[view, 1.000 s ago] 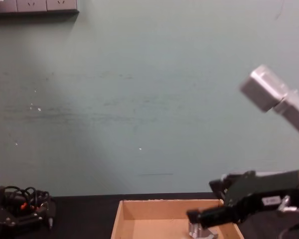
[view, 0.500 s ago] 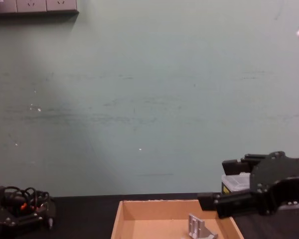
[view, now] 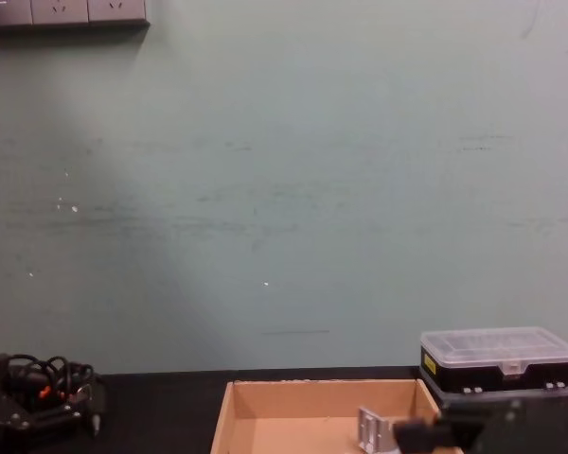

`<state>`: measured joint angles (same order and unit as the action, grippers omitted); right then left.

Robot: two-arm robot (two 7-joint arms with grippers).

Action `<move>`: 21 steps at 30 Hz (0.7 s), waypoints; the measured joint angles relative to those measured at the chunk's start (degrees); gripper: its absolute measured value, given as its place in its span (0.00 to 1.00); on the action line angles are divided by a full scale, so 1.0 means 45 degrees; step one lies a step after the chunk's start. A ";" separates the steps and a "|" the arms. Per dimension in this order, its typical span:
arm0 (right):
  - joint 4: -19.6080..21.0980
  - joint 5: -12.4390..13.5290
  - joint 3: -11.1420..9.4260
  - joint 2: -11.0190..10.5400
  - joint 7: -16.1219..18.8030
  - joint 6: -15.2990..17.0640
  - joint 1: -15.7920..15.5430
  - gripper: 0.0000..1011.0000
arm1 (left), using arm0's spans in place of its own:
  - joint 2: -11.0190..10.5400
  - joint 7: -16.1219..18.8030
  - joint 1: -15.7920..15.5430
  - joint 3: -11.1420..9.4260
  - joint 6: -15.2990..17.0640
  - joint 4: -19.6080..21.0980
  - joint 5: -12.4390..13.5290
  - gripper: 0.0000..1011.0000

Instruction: Use one hand to pick up the angle iron from the table and place it into the box.

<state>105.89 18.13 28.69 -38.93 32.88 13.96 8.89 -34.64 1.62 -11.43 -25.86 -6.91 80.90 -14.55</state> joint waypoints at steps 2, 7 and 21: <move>-0.0060 -0.0059 0.0199 0.0016 0.0032 -0.0021 -0.0012 0.99 | 0.0000 0.0000 0.0001 0.0000 0.0000 0.0000 0.0000 0.99; -0.0246 -0.0268 0.0628 0.0146 0.0108 -0.0025 0.0053 0.99 | 0.0000 0.0000 0.0001 0.0000 0.0000 0.0001 0.0001 0.99; -0.1116 -0.1394 0.2011 0.0859 0.0397 0.0042 0.0530 0.99 | 0.0000 0.0000 0.0000 0.0001 0.0000 0.0000 0.0000 0.99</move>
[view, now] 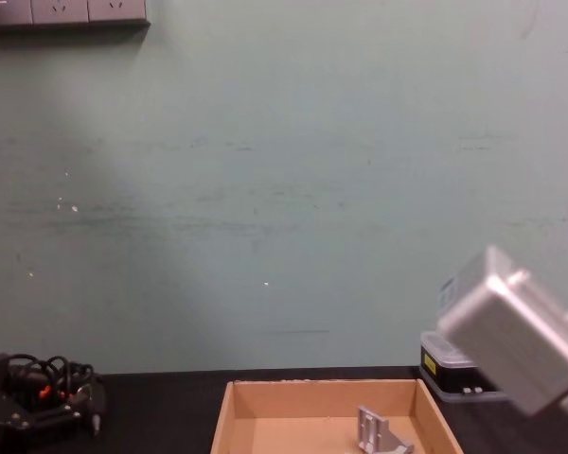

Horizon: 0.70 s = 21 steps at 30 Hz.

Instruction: Use one hand to pick up the angle iron from the table and place it into the box.

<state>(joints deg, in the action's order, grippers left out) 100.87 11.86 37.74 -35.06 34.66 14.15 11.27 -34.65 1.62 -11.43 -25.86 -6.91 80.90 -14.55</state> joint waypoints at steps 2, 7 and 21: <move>-0.0167 -0.0163 0.0150 0.0139 0.0012 0.0007 0.0070 0.99 | 0.0000 0.0000 0.0000 0.0000 0.0000 0.0000 0.0000 0.99; -0.0562 -0.0439 0.0325 0.0444 0.0004 -0.0004 0.0137 0.99 | 0.0000 0.0000 0.0001 -0.0001 0.0000 0.0000 0.0000 0.99; -0.1499 -0.0752 0.0466 0.1099 -0.0041 -0.0024 0.0320 0.99 | 0.0000 0.0000 0.0001 0.0000 0.0000 0.0000 0.0000 0.99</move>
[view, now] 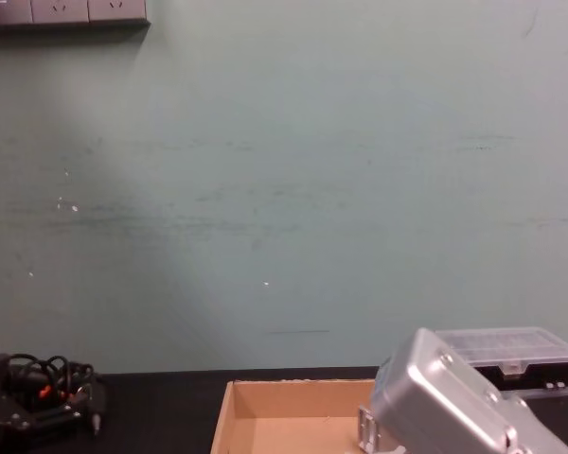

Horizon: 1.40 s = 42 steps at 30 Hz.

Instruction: Use one hand to pick up the angle iron from the table and place it into the box.

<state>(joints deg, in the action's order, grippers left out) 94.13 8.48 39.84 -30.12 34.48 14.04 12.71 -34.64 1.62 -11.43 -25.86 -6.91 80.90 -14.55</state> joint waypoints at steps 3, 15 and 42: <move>-0.0166 -0.0053 0.0005 0.0126 -0.0007 -0.0016 0.0046 0.99 | 0.0000 0.0000 0.0000 0.0000 0.0000 0.0000 0.0000 0.99; -0.0484 -0.0151 -0.0037 0.0375 -0.0012 -0.0095 0.0167 0.99 | 0.0000 0.0000 0.0000 -0.0001 0.0000 0.0000 0.0000 0.99; -0.0944 -0.0248 -0.0004 0.0764 0.0053 -0.0194 0.0396 0.86 | 0.0000 0.0000 -0.0001 -0.0001 0.0000 -0.0001 0.0000 0.99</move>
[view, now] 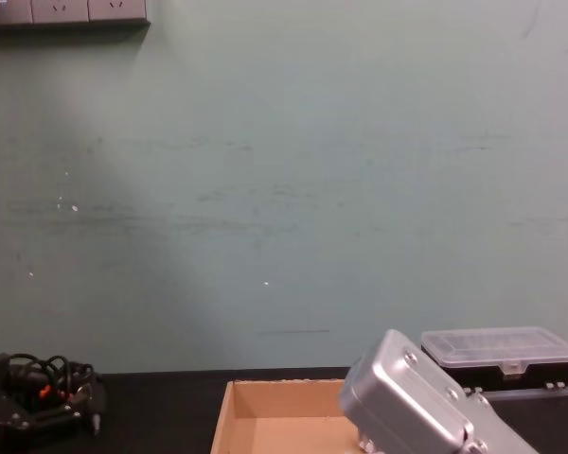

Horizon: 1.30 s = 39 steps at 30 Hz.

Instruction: Use one hand to pick up the angle iron from the table and place it into the box.

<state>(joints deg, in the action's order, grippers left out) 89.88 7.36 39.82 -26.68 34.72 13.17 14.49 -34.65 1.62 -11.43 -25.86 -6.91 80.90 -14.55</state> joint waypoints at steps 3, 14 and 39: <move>-0.0016 0.0001 0.0001 0.0026 0.0000 0.0010 0.0009 0.78 | 0.0000 0.0000 0.0000 0.0000 0.0000 0.0000 0.0001 0.99; -0.0015 0.0040 0.0014 0.0029 0.0031 0.0026 0.0044 0.44 | 0.0001 0.0000 0.0001 0.0000 0.0000 0.0000 0.0000 0.99; 0.0716 0.0382 -0.0231 -0.0411 0.0110 0.0181 -0.0098 0.07 | 0.0000 0.0000 0.0001 -0.0001 0.0000 0.0001 0.0001 0.99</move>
<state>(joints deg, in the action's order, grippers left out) 93.10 9.08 38.78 -28.53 35.21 13.98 14.05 -34.65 1.62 -11.43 -25.87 -6.91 80.90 -14.55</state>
